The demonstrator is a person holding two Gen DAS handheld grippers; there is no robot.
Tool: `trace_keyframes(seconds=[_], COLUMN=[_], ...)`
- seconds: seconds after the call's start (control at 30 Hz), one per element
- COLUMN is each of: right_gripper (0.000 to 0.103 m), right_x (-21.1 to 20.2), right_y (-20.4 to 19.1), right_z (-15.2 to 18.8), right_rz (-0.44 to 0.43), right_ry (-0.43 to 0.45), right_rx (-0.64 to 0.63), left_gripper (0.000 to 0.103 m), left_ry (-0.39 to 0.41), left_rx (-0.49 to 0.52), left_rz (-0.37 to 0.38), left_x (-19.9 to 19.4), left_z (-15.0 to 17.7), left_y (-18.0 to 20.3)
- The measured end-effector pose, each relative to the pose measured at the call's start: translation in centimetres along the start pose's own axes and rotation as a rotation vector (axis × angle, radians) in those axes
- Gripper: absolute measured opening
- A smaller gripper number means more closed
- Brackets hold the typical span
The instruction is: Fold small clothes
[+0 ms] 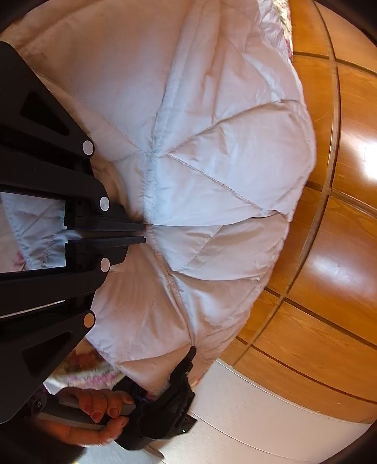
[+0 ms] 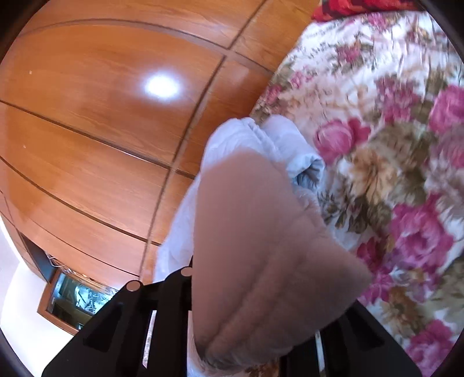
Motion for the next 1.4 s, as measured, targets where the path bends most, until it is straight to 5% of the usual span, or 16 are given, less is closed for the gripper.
trace_keyframes(seconds=[0.2,0.43,0.77,1.1,1.4], right_gripper=[0.018,0.018,0.018,0.023,0.034], right_x=[-6.2,-10.5,-6.9,0.4,8.1], right_y=[1.3,2.0,-12.3,-21.8,-22.3], right_z=[-3.2,-4.6,-1.5,8.6,20.8], right_rz=[0.094,0.289,0.394,0.363,0.274], right_ry=[0.118,0.197,0.234,0.151,-0.109], right_rx=[-0.015,-0.088,-0.608,-1.046,-1.378], left_gripper=[0.003,0.003,0.003,0.003,0.003], left_ry=[0.1,0.141,0.071,0.054,0.039], left_rx=[0.046,-0.021,-0.091,-0.156,-0.196], left_rz=[-0.012,-0.166,-0.142,-0.073,-0.015], left_x=[-5.7,-9.2,-7.4,-7.3,-7.1], left_z=[-1.3,-1.1,0.5,0.6,0.6], left_y=[0.5,-4.9,-7.0,-7.9,-8.8])
Point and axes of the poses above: each gripper's, at about its wrist camera, not at the fingertips, and x roughly the way its jaws point, y to its right, z to its underside, the point moved 7 cm from there along x, roughly the way its jaws point, and after that the axes turned 2 degrees about -y, right-handed, at the moved point
